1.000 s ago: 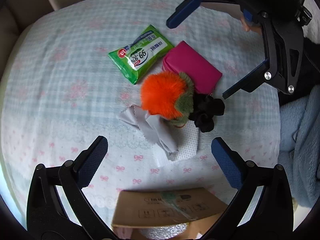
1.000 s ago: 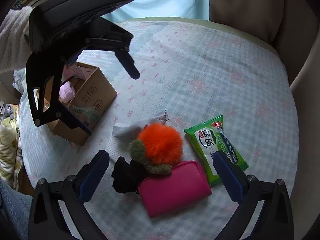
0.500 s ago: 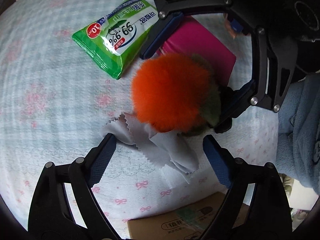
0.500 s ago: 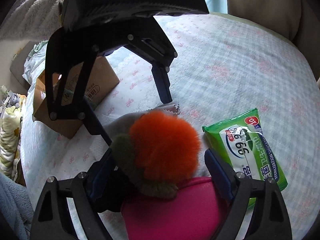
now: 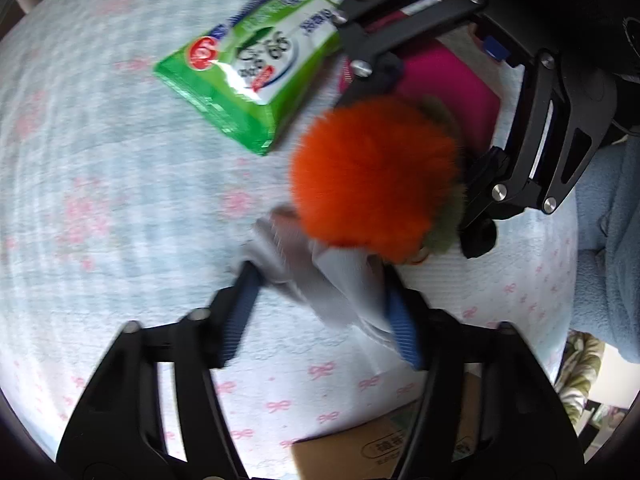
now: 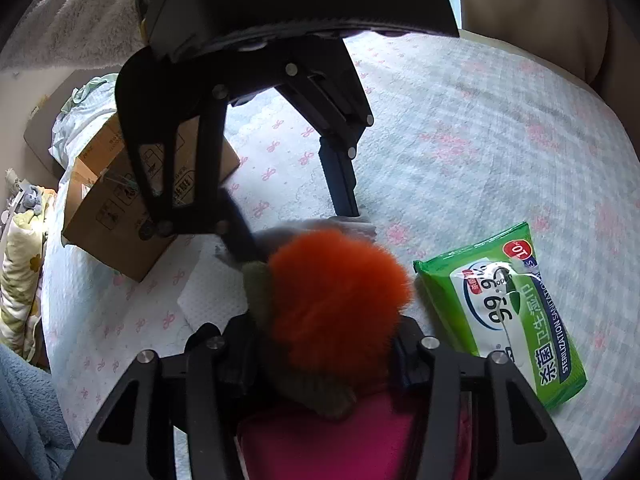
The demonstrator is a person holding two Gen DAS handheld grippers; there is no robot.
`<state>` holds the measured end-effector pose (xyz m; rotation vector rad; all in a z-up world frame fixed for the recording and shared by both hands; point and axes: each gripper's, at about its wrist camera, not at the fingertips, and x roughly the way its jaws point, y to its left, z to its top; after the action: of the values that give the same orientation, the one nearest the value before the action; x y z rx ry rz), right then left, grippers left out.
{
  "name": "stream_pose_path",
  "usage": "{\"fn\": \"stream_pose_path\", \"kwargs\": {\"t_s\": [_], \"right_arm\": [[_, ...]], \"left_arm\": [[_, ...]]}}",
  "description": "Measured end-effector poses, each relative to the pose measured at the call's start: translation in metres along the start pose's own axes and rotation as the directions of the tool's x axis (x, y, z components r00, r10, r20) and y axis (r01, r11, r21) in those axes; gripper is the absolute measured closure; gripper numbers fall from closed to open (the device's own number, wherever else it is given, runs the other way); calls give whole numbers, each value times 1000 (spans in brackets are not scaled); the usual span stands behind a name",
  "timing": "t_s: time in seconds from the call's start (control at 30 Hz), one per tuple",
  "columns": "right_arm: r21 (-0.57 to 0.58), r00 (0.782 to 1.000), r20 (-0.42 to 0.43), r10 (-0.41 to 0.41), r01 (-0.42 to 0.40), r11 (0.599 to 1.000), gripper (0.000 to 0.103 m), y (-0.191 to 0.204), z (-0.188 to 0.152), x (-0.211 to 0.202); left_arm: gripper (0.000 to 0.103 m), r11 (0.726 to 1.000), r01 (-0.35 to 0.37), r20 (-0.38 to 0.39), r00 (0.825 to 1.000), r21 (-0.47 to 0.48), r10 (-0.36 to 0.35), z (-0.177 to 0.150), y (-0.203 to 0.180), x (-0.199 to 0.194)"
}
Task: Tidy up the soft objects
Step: 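Grasp the grey cloth with the left tool while the right tool grasps the orange pompom, then carry the grey cloth and orange pompom over the cardboard box with both tools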
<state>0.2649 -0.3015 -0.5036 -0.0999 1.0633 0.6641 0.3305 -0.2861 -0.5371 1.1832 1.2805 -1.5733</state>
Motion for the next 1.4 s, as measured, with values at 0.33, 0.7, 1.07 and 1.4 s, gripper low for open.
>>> {"fn": "stream_pose_path", "kwargs": {"t_s": [0.33, 0.7, 1.07, 1.4], "right_arm": [[53, 997, 55, -46, 43, 998, 64, -8, 3, -18], [83, 992, 91, -84, 76, 994, 64, -12, 11, -47], [64, 981, 142, -135, 127, 990, 64, 10, 23, -98], [9, 972, 161, -170, 171, 985, 64, 70, 68, -186]], "left_arm": [[87, 999, -6, 25, 1000, -47, 7, 1, 15, -10], [88, 990, -44, 92, 994, -137, 57, -7, 18, -56], [88, 959, -119, 169, 972, -256, 166, -26, 2, -120], [88, 883, -191, 248, 915, -429, 319, -57, -70, -221]]}}
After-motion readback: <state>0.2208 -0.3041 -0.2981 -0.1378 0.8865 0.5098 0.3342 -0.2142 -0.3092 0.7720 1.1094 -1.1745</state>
